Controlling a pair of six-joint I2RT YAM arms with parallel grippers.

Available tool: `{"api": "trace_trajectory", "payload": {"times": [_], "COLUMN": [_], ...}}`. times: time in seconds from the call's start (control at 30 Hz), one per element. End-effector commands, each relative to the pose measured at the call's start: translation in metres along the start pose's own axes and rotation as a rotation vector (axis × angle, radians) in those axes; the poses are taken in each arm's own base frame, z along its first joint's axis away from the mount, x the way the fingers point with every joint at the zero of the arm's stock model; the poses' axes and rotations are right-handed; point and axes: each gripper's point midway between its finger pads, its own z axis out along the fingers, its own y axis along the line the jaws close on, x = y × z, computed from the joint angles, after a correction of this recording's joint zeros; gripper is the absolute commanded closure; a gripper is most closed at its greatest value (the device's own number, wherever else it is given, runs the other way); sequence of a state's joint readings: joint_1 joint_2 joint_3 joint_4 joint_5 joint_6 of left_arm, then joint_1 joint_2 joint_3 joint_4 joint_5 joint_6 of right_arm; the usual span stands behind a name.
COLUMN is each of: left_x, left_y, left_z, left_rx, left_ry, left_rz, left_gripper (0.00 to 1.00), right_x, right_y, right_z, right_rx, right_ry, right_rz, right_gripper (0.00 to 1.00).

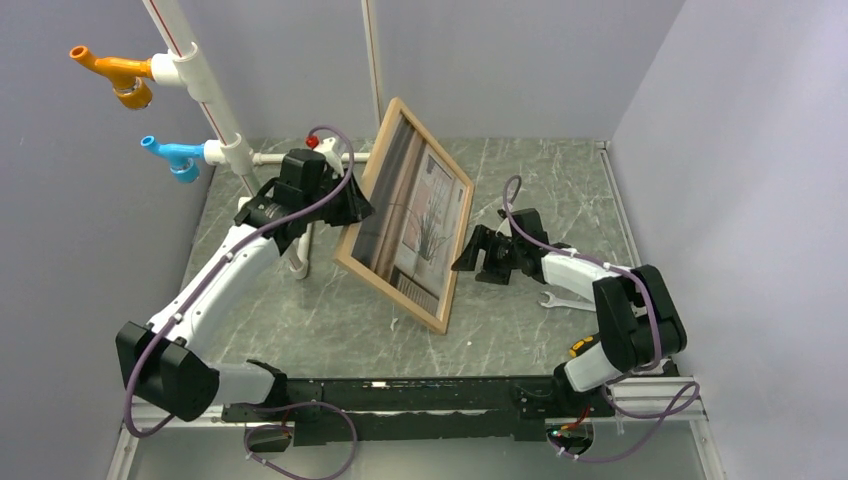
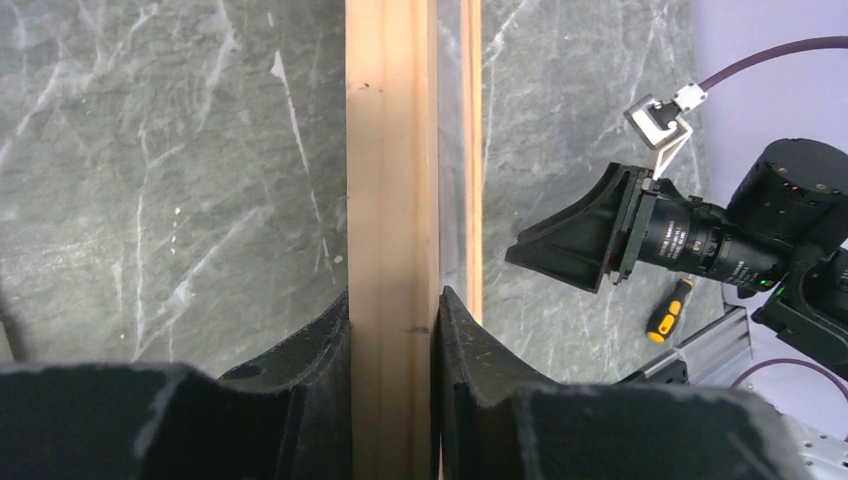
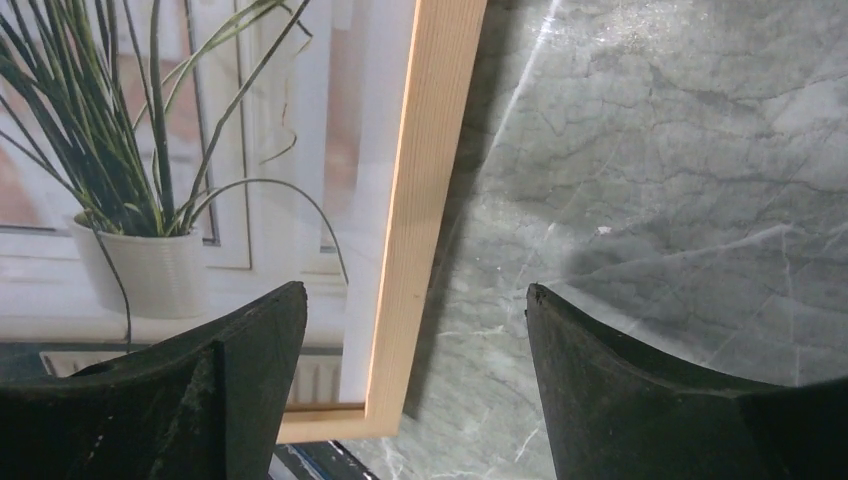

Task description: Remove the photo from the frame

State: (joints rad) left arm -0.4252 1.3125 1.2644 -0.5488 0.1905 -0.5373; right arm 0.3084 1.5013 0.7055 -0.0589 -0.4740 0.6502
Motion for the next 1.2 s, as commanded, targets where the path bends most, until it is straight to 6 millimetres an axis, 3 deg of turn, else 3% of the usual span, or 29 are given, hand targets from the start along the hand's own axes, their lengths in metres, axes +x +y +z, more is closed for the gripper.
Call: {"api": "trace_trajectory", "payload": {"times": [0.0,0.27,0.53,0.77,0.9,1.07,1.17], "left_x": [0.053,0.079,0.103,0.107,0.092,0.061,0.045], "left_y": [0.04,0.074,0.096,0.113,0.115,0.103,0.096], "left_z": [0.006,0.0,0.001,0.001,-0.005,-0.015,-0.024], "left_rx": [-0.112,-0.217,-0.28,-0.369,-0.441,-0.45,-0.457], "left_ry": [0.139,0.139,0.163,0.147,0.168,0.14,0.12], "left_rz": [0.095,0.109,0.073,0.043,0.067,0.116,0.133], "left_gripper": [1.0,1.0,1.0,0.99,0.57,0.13,0.03], "right_x": [-0.014,-0.015,-0.03,-0.033,-0.029,-0.025,-0.03], "right_y": [0.009,0.006,0.003,0.001,-0.005,-0.018,-0.024], "right_z": [0.008,0.023,0.034,0.046,0.047,0.036,0.024], "right_rx": [-0.066,-0.1,-0.091,-0.101,-0.08,-0.002,0.061], "right_ry": [-0.05,-0.03,-0.031,-0.001,0.002,-0.026,-0.073], "right_rz": [-0.031,-0.027,-0.038,-0.037,-0.03,-0.061,-0.095], "right_gripper": [0.17,0.18,0.21,0.21,0.21,0.14,0.06]}}
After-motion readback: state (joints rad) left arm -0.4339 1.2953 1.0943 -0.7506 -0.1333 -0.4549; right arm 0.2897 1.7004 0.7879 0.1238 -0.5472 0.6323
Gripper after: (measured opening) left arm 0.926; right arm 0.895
